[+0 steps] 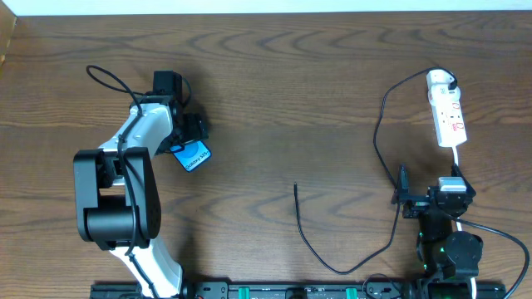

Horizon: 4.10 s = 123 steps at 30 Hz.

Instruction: Plug charger to phone and switch on socket

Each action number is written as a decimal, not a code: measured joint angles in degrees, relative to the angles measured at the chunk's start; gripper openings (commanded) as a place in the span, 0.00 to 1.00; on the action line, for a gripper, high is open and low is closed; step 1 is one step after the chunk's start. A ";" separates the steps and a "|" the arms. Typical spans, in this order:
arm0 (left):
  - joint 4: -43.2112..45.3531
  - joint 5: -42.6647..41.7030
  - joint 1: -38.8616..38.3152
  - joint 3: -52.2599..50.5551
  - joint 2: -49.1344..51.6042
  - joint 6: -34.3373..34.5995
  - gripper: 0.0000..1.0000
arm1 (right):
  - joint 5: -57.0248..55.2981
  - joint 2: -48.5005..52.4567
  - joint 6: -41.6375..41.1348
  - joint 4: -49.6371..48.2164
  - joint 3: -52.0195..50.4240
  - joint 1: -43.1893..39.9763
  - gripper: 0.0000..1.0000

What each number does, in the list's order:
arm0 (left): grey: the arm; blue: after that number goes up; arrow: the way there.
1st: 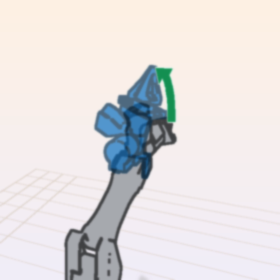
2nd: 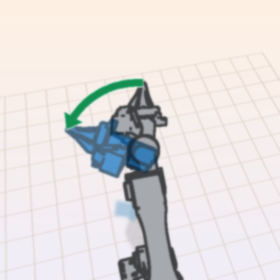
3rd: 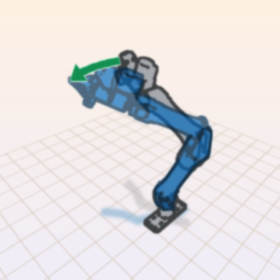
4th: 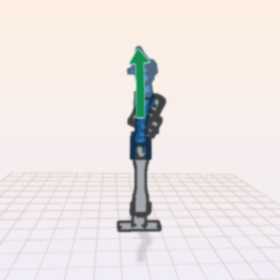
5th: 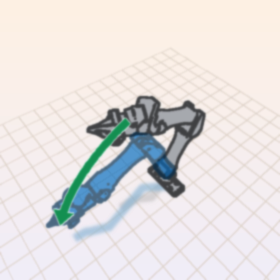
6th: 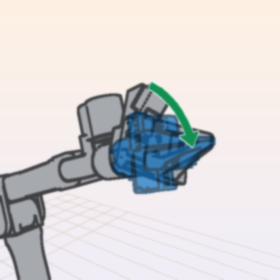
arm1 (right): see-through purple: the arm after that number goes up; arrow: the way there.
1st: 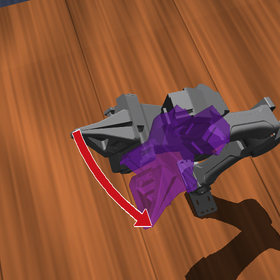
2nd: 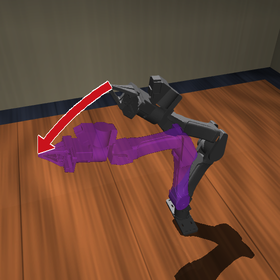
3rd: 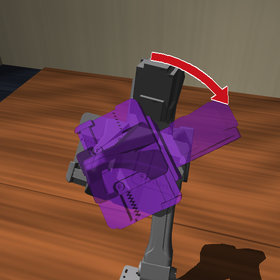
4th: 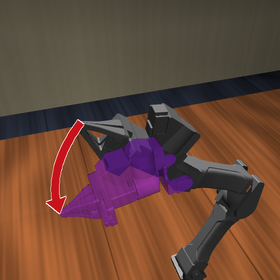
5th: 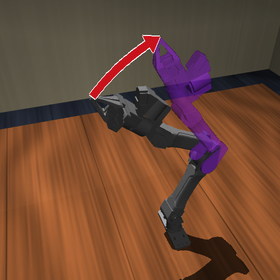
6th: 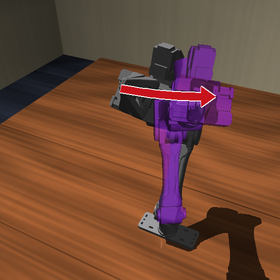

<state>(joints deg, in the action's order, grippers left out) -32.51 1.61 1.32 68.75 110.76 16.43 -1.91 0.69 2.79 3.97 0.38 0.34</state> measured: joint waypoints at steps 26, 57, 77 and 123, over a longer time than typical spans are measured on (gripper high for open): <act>-3.37 -0.09 -0.09 0.00 0.04 24.33 0.90 | 0.00 0.00 0.00 0.00 0.00 0.00 0.99; -2.21 0.24 -0.09 0.00 0.04 26.40 0.90 | 0.00 0.00 0.02 0.00 0.00 0.00 0.99; -2.64 0.24 -0.09 0.00 0.04 27.32 0.90 | 0.00 0.00 0.00 0.00 0.00 0.00 0.99; -4.90 -1.92 2.14 1.53 1.38 27.52 0.90 | 0.00 0.00 0.00 0.00 0.00 0.00 0.99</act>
<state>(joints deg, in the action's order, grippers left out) -37.41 -0.32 3.46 70.28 112.14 43.94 -1.91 0.69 2.79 3.97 0.38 0.34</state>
